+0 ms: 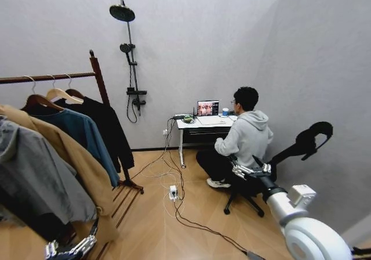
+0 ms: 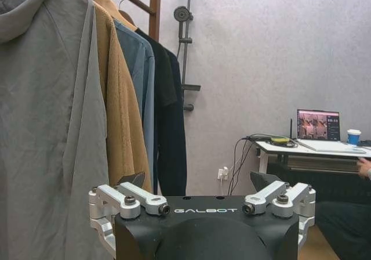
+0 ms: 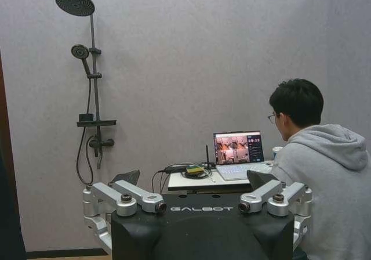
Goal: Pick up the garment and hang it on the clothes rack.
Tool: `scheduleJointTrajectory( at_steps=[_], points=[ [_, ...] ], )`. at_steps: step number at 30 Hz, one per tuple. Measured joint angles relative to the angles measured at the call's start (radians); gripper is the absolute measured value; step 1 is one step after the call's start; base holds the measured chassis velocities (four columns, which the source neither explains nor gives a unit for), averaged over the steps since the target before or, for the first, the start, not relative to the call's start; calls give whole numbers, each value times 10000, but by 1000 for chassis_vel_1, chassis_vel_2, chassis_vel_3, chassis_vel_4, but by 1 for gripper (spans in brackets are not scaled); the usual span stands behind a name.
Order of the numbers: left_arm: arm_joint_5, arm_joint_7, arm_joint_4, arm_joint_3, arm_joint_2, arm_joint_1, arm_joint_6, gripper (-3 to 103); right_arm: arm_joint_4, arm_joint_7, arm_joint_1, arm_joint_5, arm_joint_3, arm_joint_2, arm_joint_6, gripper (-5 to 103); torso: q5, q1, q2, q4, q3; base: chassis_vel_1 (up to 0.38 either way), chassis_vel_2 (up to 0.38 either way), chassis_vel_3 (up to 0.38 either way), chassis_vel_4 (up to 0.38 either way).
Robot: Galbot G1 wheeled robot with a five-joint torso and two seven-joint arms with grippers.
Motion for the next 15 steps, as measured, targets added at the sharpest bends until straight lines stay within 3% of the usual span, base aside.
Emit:
scheduleJointTrajectory(
  at_steps=[13, 15],
  points=[
    [0, 1, 0, 0, 0, 0, 0, 100, -975, -137, 395, -586, -1277, 848, 138, 100, 1, -2, 1, 0, -1, 102, -107, -109, 108],
    [0, -1, 0, 0, 0, 0, 0, 100, -1277, -454, 645, -728, -1388, 926, 169, 100, 0, 0, 0, 0, 0, 81, -71, -90, 75]
  ],
)
